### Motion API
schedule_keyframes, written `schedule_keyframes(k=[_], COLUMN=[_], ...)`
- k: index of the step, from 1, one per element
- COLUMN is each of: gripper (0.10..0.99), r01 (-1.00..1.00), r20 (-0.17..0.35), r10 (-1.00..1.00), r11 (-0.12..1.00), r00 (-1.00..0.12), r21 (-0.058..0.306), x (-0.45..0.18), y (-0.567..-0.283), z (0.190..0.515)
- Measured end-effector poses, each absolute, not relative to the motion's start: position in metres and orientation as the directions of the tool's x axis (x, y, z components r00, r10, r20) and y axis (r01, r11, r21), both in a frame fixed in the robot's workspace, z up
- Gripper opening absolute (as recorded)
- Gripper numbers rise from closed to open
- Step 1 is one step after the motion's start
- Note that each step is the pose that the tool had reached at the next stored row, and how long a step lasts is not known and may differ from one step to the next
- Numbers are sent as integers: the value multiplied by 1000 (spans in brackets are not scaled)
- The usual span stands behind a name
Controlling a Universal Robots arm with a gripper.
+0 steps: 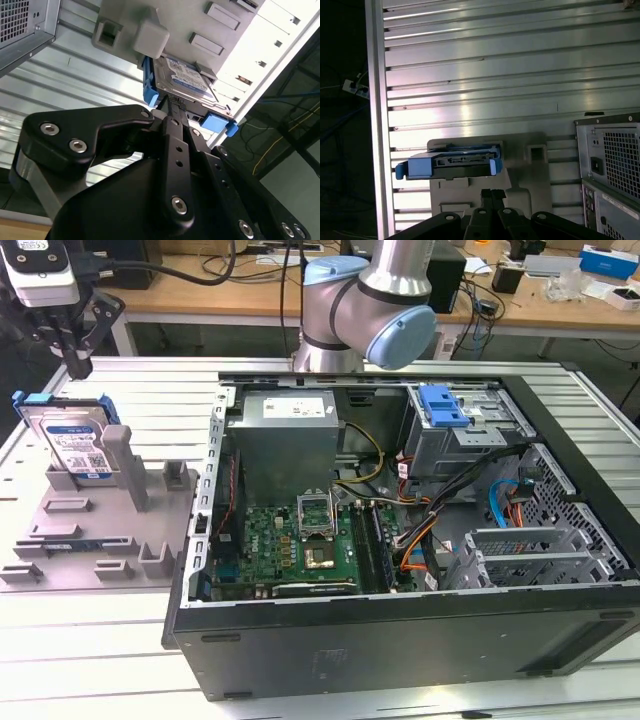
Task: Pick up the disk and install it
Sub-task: 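Pick up the disk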
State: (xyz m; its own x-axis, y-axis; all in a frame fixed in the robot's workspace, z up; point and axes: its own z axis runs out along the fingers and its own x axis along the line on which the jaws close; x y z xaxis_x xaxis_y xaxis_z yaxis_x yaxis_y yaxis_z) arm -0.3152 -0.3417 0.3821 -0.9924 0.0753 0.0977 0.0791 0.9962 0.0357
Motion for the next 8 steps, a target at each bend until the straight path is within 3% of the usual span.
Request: schedule_keyframes(k=[8], gripper=[106], r01=[79], r20=[101], r10=[75], r11=[996], r00=[-992], r21=[35], x=[-315], y=[-342], z=[382])
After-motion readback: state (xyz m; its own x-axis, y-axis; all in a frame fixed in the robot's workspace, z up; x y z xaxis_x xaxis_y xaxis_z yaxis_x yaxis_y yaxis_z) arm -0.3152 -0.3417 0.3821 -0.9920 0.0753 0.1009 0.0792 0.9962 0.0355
